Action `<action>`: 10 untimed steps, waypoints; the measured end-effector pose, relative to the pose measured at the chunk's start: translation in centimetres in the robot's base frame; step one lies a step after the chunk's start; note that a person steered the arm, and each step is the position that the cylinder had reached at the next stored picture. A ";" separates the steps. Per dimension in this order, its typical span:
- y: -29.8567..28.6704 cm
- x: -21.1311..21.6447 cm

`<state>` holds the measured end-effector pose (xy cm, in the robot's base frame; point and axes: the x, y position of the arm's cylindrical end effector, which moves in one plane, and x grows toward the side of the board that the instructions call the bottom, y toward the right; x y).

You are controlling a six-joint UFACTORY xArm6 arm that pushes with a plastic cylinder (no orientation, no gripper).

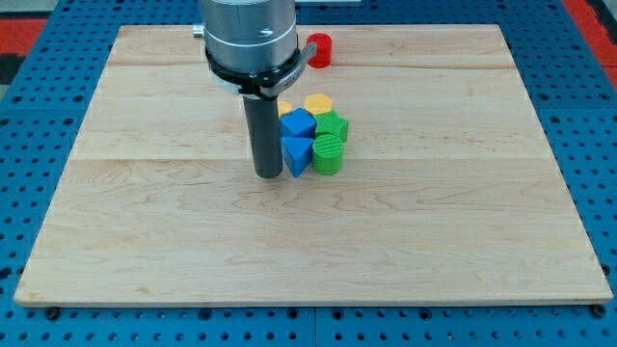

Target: Move the red circle to the center of the board

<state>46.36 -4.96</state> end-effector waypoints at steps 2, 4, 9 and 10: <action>0.2 0.0; -5.1 0.0; -6.5 -27.2; -3.8 -27.2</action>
<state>19.18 -8.75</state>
